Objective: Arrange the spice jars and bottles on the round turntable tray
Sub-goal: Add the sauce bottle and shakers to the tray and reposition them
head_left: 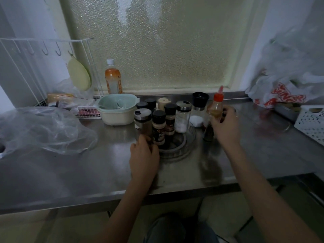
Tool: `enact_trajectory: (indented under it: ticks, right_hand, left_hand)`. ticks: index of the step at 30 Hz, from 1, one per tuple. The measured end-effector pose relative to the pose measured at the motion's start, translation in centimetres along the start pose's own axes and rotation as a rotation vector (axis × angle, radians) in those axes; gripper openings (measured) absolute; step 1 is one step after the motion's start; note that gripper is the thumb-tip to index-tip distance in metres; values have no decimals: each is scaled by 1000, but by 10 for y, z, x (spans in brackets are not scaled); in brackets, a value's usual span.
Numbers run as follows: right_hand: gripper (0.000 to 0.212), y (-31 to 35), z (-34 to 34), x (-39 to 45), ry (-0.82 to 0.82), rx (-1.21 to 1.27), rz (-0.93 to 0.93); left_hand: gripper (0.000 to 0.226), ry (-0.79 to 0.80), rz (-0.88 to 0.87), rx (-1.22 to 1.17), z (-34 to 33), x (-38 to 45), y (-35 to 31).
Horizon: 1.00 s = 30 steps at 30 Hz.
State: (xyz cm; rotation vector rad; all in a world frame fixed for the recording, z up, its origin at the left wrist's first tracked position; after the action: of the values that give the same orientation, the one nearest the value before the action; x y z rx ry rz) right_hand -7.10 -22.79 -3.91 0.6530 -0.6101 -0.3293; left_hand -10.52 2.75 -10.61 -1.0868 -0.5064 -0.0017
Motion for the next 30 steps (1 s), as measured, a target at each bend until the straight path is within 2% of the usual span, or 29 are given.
enact_trajectory:
  ticks: [2,3,5,8,9,11,14,18,19,21,23,24,25,27,28,30]
  right_hand:
    - [50,-2,-14,3,167,-117,43]
    - [54,-1,-17,2,185,-145,60]
    - [56,5,-15,-2,116,-131,94]
    - [37,29,0,-20,-113,75,254]
    - [33,41,1,-30,-141,119,326]
    - [33,59,-11,-47,-33,156,408]
    - [34,68,-42,-65,239,184,330]
    - [49,69,-48,-63,346,253,347]
    - [48,64,-41,-55,295,270,330]
    - [37,39,-18,-29,29,255,232]
    - [35,-1,0,-2,-207,94,52]
    - [43,-22,0,10,-207,14,-68]
    - [53,-42,-6,20,-124,-3,-197]
    - [61,-64,-27,29,93,139,-336]
    - [57,-69,-35,30,146,214,-347]
    - [43,-74,-39,30,99,277,-339]
  left_hand:
    - [8,8,3,7,-1,0,0]
    - [7,15,1,10,-1,0,0]
    - [7,24,0,16,-1,0,0]
    - [4,19,-4,-5,-1,1,1]
    - [5,14,-4,-12,-1,2,2]
    - [7,11,-8,-24,-1,3,3]
    - [5,24,-23,-52,-1,1,3]
    - [4,45,-51,-60,-2,-1,4]
    - [5,45,-56,-56,-2,-1,5]
    - [6,38,-51,-52,-3,-1,5]
    - [8,25,-29,-50,-3,0,5]
    - [8,17,-15,-52,-2,0,5]
    - [9,9,-5,-57,-2,0,5]
    - [8,-6,1,-69,-1,0,5]
    - [8,-12,2,-72,0,0,4]
    - [7,-19,8,-73,1,0,3]
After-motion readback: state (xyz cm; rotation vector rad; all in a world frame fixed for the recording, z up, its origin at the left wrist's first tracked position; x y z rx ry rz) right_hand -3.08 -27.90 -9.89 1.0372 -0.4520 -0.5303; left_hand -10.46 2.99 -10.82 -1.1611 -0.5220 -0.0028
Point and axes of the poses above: each hand's wrist, its own x-axis towards the middle knuckle, its own z-axis out of the back of the hand, y = z × x, the point moved 5 cm from there along x, towards the middle knuckle, and after that the axes turned 13 degrees about -x, right-handed, at the moved point
